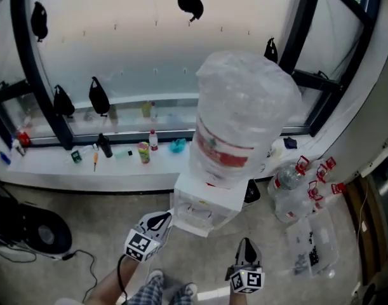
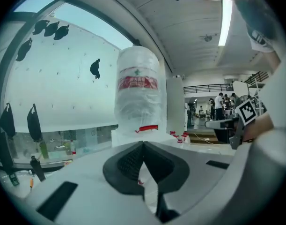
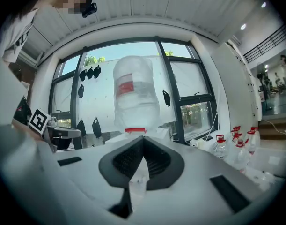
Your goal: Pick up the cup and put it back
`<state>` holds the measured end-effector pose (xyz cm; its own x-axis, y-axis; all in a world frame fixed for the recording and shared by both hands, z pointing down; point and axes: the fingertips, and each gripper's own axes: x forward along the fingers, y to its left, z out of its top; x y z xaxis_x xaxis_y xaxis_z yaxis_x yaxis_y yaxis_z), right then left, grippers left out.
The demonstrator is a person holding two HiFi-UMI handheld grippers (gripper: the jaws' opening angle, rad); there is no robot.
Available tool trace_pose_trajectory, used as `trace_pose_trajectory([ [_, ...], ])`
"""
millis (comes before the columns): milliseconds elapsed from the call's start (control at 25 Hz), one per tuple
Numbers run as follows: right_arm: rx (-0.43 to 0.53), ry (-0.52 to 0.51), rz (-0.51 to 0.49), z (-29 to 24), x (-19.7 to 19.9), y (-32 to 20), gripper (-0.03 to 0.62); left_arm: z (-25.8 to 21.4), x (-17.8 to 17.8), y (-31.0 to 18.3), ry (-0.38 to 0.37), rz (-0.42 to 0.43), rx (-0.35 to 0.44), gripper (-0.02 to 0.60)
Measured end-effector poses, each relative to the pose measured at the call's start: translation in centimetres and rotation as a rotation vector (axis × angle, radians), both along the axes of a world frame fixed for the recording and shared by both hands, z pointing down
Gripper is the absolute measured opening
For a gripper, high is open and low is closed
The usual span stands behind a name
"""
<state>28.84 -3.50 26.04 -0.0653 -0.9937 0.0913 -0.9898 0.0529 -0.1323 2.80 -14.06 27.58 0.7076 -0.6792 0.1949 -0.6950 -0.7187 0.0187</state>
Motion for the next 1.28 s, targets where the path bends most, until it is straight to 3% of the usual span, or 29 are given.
trace_pose_trajectory([
  [200,0.037,0.031,-0.013,-6.8,0.3,1.1,0.018,-6.0,-0.4,0.7,0.032,-0.033,0.018,0.025],
  [440,0.063,0.030,0.012,-10.5,0.8,3.2,0.018,-9.7,-0.3,2.2,0.056,-0.036,0.040,0.025],
  [680,0.102,0.032,0.037,-12.2,1.5,4.2,0.018,-11.3,0.1,2.4,0.090,-0.061,0.057,0.025],
  [1280,0.112,0.056,0.062,-12.7,3.9,4.7,0.015,-12.0,0.1,1.6,0.088,-0.099,0.091,0.025],
])
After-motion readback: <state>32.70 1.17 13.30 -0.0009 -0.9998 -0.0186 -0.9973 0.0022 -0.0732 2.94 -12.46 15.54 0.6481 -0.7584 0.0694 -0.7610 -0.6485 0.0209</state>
